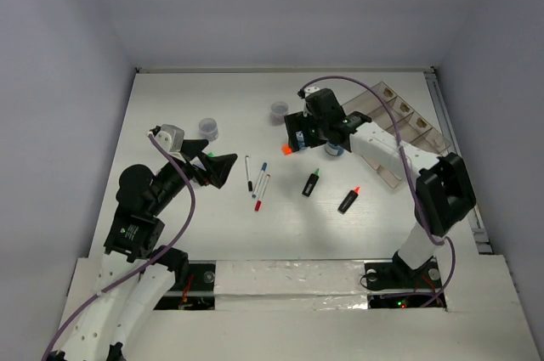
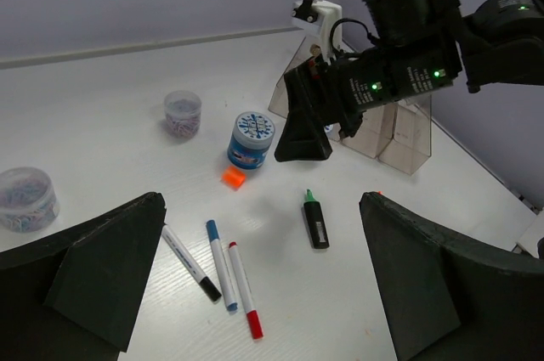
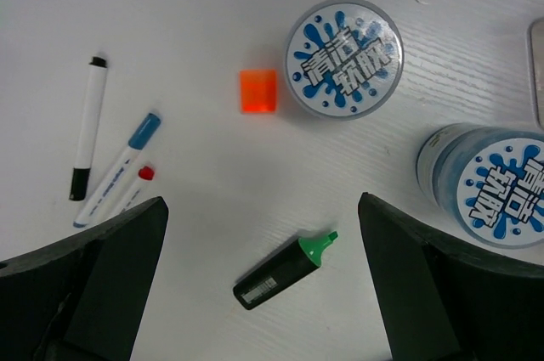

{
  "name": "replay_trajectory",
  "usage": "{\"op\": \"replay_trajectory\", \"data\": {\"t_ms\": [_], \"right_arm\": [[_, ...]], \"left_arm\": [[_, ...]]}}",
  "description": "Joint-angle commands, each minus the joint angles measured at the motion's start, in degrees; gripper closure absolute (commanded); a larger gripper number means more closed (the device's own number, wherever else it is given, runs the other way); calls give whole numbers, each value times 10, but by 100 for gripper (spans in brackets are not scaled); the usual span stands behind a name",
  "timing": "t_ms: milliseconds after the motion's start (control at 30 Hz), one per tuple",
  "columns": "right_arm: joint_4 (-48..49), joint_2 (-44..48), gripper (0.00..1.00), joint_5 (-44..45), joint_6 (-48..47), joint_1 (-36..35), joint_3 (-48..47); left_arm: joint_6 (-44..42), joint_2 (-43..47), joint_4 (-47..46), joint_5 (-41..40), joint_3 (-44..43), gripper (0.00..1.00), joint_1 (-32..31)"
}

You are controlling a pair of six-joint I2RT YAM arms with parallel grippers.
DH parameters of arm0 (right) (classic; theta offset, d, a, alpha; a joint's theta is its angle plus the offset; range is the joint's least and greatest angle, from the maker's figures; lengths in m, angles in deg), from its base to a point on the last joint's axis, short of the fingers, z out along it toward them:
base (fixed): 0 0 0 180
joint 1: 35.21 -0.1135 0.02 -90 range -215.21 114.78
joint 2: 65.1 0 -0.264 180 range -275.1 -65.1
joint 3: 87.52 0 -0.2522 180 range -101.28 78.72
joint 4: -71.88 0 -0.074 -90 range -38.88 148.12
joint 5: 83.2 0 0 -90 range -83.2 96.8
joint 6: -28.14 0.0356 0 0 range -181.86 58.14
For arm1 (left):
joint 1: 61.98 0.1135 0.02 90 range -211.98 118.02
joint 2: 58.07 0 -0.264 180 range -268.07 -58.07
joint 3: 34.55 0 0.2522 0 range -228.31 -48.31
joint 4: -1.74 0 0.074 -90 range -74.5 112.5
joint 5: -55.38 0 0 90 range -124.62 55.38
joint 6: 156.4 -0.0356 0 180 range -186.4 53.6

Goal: Sort the stationery into containers
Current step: Pick up the stationery from the center of the board.

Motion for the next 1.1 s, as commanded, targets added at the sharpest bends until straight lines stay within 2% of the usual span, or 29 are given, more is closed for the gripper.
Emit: {"op": "replay_trajectory", "data": {"t_ms": [0,267,600,700,867,900,933,1033,1067], "right_arm": [[5,-17,0,63,-10,-6,-43],[-17,-104,0,117,-11,-6,-108],[-27,-176,0,96,-8,11,-161],[-20,-189,10,106,-5,11,-168],[-12,-200,17,114,-3,16,-173],[-10,-201,20,114,-3,16,-174],[-10,-203,28,116,-2,16,-174],[-2,-207,29,123,-2,21,-175],[-1,-207,34,122,-3,21,-176]], "left_arm": [[-6,1,-17,4,-5,1,-2],[-7,5,-17,6,-6,1,-2],[-8,4,-17,8,-7,1,-2],[-8,3,-17,10,-7,1,-2],[-8,0,-17,11,-7,1,-2],[-7,0,-18,11,-8,1,-2],[-6,0,-18,11,-7,1,-2],[-7,0,-19,13,-6,1,-2],[-7,0,-19,14,-6,1,-2]]}}
